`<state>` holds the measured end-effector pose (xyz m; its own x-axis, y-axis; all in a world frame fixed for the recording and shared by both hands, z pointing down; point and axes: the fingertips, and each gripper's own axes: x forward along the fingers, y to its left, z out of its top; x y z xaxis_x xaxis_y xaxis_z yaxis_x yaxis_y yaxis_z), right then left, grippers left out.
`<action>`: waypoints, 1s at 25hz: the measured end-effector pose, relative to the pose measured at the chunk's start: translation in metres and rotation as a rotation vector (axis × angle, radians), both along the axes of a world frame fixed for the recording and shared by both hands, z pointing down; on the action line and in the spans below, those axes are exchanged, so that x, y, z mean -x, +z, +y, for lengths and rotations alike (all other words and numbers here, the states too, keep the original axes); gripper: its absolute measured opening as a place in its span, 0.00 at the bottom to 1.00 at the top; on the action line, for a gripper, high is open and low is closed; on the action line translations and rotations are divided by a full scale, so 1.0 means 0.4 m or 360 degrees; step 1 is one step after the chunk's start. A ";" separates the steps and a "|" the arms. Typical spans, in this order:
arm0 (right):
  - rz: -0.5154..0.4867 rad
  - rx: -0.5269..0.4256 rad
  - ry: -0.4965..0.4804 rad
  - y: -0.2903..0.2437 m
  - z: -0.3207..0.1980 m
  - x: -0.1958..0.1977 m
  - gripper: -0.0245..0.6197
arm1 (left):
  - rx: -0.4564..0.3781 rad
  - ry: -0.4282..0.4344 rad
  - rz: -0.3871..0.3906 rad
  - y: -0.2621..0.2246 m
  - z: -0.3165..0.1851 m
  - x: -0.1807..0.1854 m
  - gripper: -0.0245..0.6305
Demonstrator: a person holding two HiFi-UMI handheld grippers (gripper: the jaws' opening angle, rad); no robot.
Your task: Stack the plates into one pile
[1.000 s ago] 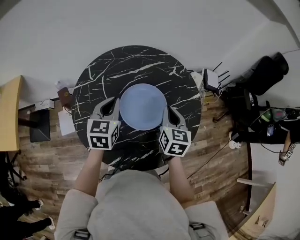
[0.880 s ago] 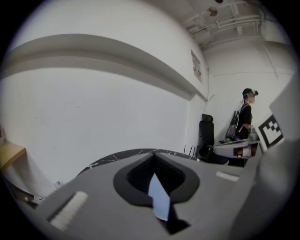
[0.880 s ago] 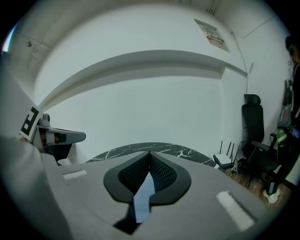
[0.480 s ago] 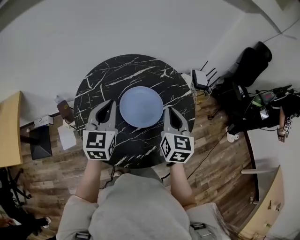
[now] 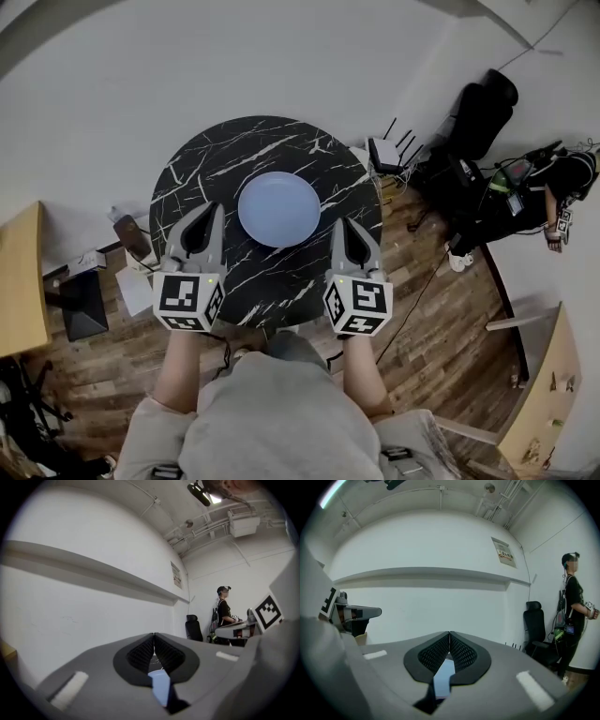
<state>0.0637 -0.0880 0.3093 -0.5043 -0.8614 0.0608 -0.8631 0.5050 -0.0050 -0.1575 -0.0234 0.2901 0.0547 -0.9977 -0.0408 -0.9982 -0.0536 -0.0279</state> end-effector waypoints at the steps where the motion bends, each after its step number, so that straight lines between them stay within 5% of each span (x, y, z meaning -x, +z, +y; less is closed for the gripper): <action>1: 0.0002 -0.0018 0.0011 -0.009 0.013 -0.005 0.05 | -0.0013 0.0001 -0.0004 -0.008 0.010 0.000 0.13; 25: -0.0055 -0.0228 0.0162 -0.115 0.211 -0.081 0.05 | -0.0183 0.0026 -0.0041 -0.096 0.171 -0.009 0.13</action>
<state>0.0962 -0.0036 0.2632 -0.4139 -0.9066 -0.0820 -0.9103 0.4128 0.0300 -0.1540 0.0449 0.2517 0.0732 -0.9855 -0.1532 -0.9961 -0.0646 -0.0602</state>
